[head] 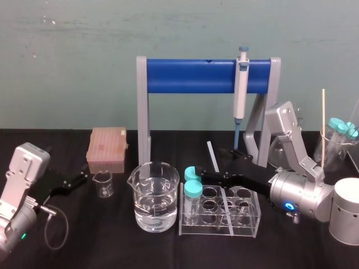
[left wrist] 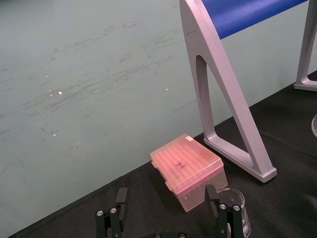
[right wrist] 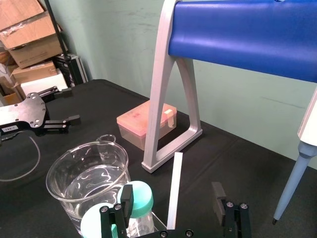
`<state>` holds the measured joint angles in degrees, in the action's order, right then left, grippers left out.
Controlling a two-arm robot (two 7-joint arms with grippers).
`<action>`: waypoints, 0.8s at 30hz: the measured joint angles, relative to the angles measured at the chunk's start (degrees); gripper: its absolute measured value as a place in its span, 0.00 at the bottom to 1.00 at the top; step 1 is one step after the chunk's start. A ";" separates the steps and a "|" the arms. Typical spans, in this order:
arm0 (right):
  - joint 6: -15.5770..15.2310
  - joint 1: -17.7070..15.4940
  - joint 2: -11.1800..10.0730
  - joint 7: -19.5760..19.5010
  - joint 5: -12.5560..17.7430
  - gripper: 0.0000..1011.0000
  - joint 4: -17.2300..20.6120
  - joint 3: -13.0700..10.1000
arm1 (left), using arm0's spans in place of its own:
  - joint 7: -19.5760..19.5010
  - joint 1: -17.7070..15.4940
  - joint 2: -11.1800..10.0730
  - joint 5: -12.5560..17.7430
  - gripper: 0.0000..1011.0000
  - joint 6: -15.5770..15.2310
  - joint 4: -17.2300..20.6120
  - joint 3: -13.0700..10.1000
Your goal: Pick up the stirring rod with one hand, then place it down.
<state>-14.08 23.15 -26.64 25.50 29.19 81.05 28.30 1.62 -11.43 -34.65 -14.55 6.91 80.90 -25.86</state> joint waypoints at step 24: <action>0.17 -0.12 -0.09 -0.03 0.29 0.46 0.10 -0.15 | 0.00 0.00 0.00 0.00 0.99 0.00 0.00 0.00</action>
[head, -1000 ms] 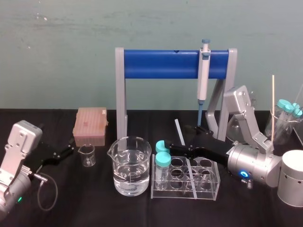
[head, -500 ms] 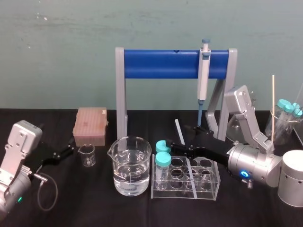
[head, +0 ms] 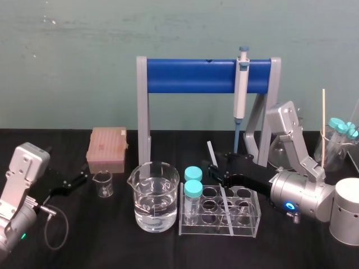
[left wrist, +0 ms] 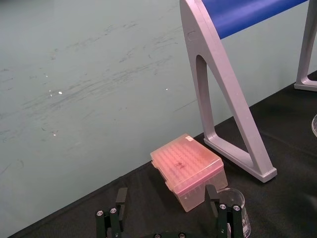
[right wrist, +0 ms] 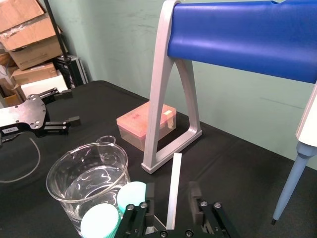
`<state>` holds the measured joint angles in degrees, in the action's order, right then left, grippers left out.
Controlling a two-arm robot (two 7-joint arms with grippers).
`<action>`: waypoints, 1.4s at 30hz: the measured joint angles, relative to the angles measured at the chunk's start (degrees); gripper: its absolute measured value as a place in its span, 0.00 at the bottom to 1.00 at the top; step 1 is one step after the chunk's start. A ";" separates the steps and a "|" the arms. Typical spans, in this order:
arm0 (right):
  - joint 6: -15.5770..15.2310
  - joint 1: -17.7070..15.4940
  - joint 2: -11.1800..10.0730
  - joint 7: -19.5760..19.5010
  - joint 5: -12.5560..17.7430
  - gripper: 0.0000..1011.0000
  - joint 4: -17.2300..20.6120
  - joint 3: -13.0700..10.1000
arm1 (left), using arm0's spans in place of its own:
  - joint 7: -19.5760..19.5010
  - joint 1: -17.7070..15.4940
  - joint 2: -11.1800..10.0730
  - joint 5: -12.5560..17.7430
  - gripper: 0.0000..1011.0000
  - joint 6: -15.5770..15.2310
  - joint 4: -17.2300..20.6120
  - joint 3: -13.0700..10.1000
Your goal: Pick up the stirring rod with one hand, then place it down.
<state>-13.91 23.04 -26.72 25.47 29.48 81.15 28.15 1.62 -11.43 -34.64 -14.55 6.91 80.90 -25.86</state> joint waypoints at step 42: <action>17.66 -5.65 -0.06 4.45 -0.75 0.07 1.71 -3.27 | 0.00 0.00 0.00 0.00 0.99 0.00 0.00 0.00</action>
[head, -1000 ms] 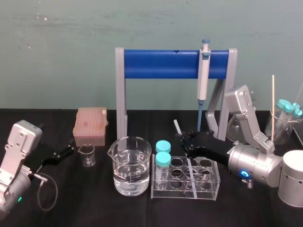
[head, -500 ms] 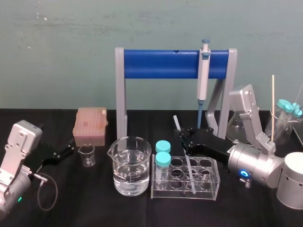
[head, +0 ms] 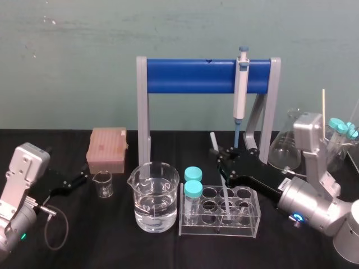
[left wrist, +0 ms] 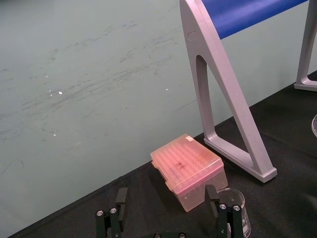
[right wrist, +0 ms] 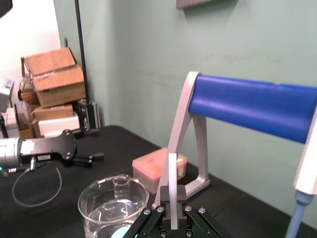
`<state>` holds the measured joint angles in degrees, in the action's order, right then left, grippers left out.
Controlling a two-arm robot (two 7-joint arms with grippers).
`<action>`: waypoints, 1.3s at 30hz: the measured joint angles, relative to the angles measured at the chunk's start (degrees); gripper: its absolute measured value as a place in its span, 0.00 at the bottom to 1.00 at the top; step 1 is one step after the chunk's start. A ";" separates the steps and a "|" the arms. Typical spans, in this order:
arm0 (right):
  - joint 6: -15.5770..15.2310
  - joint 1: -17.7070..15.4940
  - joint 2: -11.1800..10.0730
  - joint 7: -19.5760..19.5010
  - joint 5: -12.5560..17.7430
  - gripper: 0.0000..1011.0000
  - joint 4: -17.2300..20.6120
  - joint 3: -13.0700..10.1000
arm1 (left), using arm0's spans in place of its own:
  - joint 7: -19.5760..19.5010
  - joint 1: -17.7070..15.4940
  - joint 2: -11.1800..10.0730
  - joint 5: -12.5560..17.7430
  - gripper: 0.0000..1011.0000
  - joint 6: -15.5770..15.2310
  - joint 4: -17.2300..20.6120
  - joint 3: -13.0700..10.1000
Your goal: Pick up the stirring rod with one hand, then place it down.
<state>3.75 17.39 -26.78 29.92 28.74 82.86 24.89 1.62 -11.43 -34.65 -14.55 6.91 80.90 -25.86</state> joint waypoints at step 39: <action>9.35 -0.20 0.49 4.92 9.06 0.07 6.75 -9.44 | 0.00 0.00 0.00 0.00 0.99 0.00 0.00 0.00</action>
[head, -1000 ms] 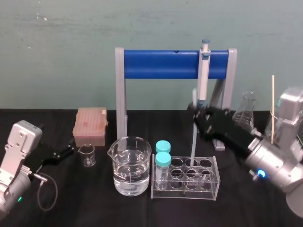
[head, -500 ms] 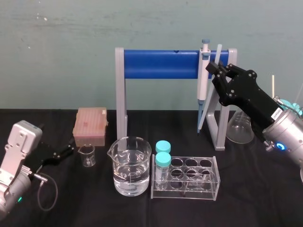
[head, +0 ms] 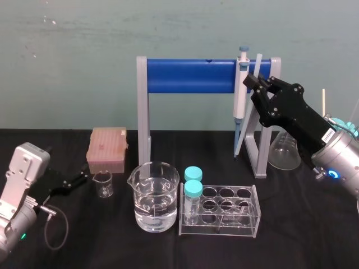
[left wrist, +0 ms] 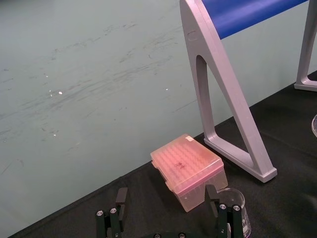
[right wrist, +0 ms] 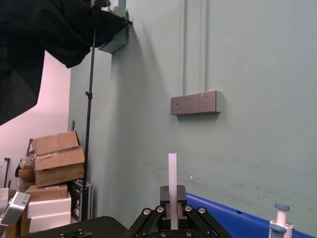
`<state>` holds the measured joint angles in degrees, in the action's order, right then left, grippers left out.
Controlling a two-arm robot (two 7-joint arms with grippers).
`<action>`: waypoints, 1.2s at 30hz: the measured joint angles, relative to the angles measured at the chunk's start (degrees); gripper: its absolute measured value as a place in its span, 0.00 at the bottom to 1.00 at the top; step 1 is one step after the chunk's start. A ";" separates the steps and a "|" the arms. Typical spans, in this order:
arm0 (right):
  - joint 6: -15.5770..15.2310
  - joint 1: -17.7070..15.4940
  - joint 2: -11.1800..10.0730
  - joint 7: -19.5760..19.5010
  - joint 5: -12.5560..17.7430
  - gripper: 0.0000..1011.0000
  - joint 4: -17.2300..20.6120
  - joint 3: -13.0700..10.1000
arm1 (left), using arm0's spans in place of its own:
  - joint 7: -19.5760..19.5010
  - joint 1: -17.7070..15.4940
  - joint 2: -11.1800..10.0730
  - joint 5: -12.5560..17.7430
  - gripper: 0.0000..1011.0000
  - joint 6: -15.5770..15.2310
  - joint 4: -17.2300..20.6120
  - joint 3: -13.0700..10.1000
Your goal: Pick up the stirring rod with one hand, then place it down.
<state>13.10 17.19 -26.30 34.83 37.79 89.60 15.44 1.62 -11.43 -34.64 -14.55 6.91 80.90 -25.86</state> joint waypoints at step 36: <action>-0.22 0.36 0.09 -0.14 -0.59 0.07 -1.15 0.70 | 0.00 0.00 0.00 0.00 0.99 0.00 0.00 0.00</action>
<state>12.88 17.55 -26.20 34.69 37.20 88.46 16.15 1.62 -11.43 -34.64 -14.55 6.91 80.90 -25.86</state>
